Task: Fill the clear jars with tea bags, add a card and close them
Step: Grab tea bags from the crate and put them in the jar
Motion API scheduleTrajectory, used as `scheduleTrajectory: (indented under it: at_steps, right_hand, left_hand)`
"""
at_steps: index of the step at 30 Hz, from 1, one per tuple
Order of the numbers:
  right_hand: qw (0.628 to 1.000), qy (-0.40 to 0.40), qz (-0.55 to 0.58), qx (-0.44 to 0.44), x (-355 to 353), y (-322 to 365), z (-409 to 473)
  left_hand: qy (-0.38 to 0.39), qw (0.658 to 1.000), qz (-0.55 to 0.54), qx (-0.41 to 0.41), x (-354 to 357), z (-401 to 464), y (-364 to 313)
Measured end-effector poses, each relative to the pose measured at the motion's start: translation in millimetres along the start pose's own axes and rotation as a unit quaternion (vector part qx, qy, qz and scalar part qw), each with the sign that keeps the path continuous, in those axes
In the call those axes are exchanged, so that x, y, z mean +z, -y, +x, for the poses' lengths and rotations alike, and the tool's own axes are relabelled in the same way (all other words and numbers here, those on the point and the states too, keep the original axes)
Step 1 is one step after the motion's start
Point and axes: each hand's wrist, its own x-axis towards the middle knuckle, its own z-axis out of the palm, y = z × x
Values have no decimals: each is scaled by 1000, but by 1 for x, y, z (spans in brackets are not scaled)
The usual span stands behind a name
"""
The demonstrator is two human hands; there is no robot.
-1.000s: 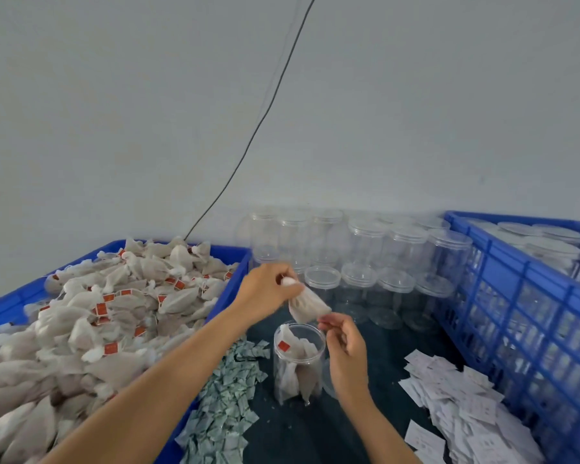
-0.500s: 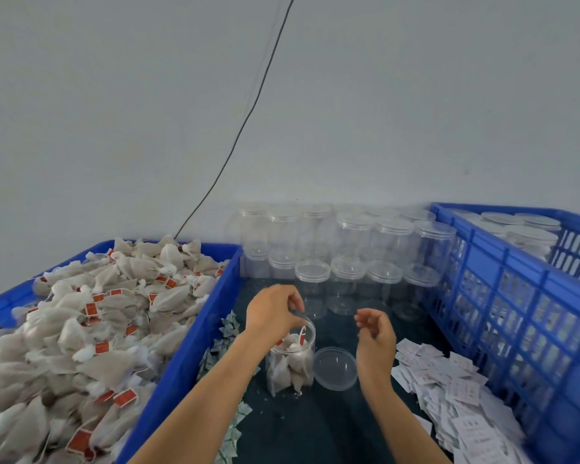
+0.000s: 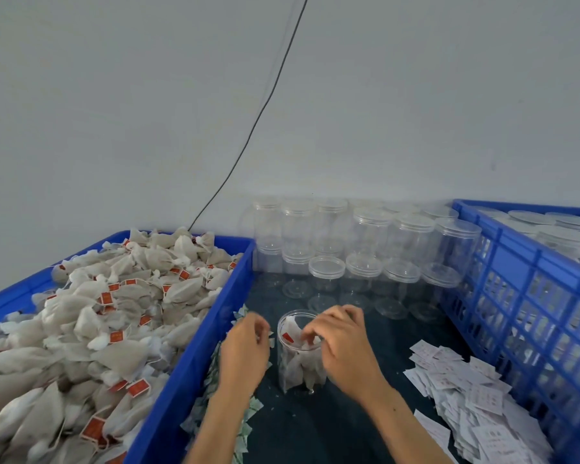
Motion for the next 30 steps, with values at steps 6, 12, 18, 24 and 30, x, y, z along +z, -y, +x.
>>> scheduleTrajectory:
  at_steps: [6, 12, 18, 24, 30]
  right_hand:
    - [944, 300, -133, 44, -4, 15, 24]
    - [987, 128, 77, 53, -12, 0, 11]
    - [903, -158, 318, 242, -13, -23, -20]
    - [821, -231, 362, 377, 3, -52, -61]
    - [800, -221, 369, 417, 23, -64, -83]
  left_hand:
    - [64, 983, 172, 6, 20, -7, 38]
    - [77, 971, 226, 19, 32, 8, 42]
    - [86, 969, 230, 16, 33, 12, 37]
    - [73, 973, 220, 6, 34, 8, 37]
    - [0, 998, -6, -65, 17, 16, 32]
